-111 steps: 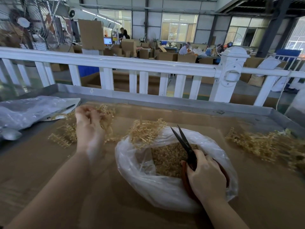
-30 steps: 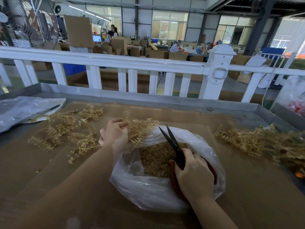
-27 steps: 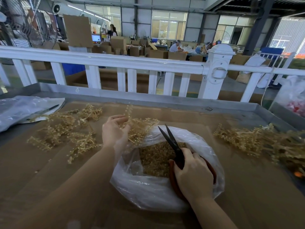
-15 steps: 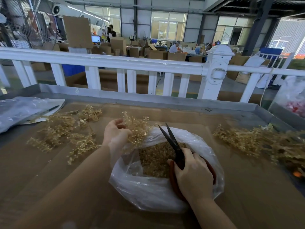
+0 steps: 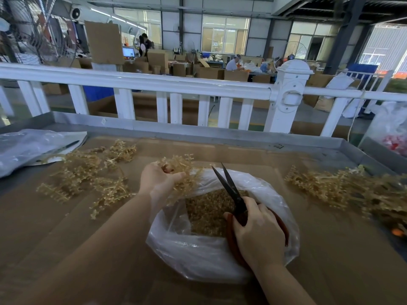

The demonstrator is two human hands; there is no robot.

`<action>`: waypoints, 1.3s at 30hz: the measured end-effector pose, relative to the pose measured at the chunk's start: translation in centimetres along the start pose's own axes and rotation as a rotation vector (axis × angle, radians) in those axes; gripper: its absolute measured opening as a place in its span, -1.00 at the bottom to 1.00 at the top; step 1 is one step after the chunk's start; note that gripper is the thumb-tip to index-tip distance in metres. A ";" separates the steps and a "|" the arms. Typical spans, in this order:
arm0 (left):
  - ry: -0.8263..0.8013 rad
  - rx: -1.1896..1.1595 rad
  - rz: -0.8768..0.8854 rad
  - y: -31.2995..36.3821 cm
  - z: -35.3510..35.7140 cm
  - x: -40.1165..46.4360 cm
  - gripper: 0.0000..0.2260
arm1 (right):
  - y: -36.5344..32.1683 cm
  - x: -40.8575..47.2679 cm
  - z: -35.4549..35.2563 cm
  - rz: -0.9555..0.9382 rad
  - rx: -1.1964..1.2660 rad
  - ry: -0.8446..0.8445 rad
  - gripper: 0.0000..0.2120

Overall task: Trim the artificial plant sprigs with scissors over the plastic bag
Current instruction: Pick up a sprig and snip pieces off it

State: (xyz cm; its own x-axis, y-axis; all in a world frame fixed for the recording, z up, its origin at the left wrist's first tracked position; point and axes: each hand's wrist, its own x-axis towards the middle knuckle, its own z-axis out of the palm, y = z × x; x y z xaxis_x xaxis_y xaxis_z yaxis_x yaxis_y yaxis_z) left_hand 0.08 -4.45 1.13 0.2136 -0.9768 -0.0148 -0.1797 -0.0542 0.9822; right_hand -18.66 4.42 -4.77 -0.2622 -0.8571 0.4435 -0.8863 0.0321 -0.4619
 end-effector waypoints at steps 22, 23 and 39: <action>-0.113 -0.109 -0.015 2.6 -1.7 -0.9 -0.65 | -0.1 0.0 -0.2 -0.003 -0.027 -0.040 -0.57; -0.074 -0.126 -0.039 2.6 -1.7 -0.7 -0.70 | -0.1 0.0 -0.2 -0.003 -0.026 -0.041 -0.57; 0.014 1.036 0.404 1.3 0.6 0.3 -0.53 | -0.1 -0.1 -0.3 -0.015 -0.012 -0.015 -0.56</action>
State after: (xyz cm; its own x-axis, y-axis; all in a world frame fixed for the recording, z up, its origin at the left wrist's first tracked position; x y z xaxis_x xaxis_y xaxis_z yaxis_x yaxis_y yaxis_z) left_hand -0.63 -4.98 2.34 -0.0322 -0.9596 0.2795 -0.9524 0.1143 0.2826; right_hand -18.61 4.67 -4.56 -0.2433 -0.8650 0.4388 -0.8946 0.0253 -0.4461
